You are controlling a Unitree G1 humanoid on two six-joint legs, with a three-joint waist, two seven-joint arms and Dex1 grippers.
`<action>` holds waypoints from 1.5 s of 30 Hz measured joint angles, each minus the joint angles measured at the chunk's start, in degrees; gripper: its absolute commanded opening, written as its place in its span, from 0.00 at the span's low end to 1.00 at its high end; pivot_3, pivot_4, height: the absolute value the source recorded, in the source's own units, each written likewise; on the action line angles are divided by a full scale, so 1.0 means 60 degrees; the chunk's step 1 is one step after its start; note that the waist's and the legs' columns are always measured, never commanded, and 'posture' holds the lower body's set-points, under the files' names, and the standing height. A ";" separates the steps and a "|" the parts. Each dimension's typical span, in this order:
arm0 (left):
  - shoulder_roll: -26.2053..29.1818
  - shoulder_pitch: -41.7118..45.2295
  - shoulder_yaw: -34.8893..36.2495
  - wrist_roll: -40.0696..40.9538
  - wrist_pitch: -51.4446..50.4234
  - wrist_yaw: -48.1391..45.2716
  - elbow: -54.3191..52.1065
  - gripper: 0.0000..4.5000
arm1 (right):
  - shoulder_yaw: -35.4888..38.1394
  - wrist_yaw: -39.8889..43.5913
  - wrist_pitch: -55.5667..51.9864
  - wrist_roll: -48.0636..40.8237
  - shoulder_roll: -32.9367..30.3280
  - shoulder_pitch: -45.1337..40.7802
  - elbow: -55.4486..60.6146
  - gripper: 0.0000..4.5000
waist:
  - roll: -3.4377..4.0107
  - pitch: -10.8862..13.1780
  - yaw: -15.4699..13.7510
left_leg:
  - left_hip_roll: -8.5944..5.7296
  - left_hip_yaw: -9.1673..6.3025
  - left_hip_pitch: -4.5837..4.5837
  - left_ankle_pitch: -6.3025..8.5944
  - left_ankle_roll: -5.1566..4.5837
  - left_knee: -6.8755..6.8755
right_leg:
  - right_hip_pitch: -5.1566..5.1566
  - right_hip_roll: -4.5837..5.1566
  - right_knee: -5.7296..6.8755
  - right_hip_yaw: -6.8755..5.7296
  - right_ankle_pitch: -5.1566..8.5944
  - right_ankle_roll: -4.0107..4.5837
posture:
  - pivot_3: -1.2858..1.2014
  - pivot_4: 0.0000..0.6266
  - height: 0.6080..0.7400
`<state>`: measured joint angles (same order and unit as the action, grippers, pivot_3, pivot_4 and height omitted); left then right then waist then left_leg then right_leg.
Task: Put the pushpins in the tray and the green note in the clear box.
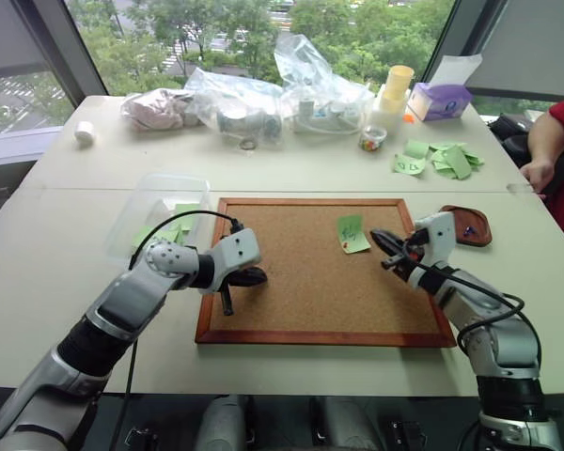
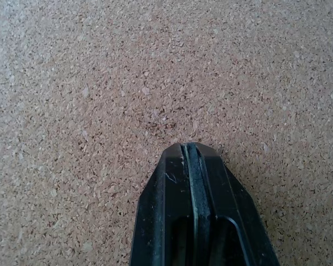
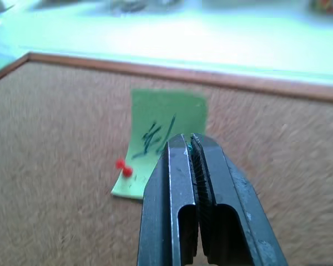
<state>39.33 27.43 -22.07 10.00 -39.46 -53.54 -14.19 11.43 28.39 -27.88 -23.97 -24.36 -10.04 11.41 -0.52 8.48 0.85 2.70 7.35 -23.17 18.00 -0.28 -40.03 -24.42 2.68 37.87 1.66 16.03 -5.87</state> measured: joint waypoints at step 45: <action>-0.0121 -0.0139 0.0091 -0.0112 0.0000 0.0151 -0.0092 0.00 | 0.1806 -0.3922 0.0412 0.1884 -0.0945 -0.3459 -0.6281 0.98 | 0.0020 -0.0013 0.0039 | 0.0006 0.0042 0.0048 -0.0005 0.0009 0.0009 | 0.0015 0.0000 0.0019 0.0046 0.0003 0.0005 | 0.52 0.24 0.96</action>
<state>38.60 26.60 -21.52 9.33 -39.46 -52.64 -14.74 22.26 4.85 -25.41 -12.67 -30.03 -30.80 -26.27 -0.40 8.40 1.09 2.74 7.60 -22.88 17.97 -0.22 -39.97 -24.33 2.68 37.98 1.93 16.04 -5.84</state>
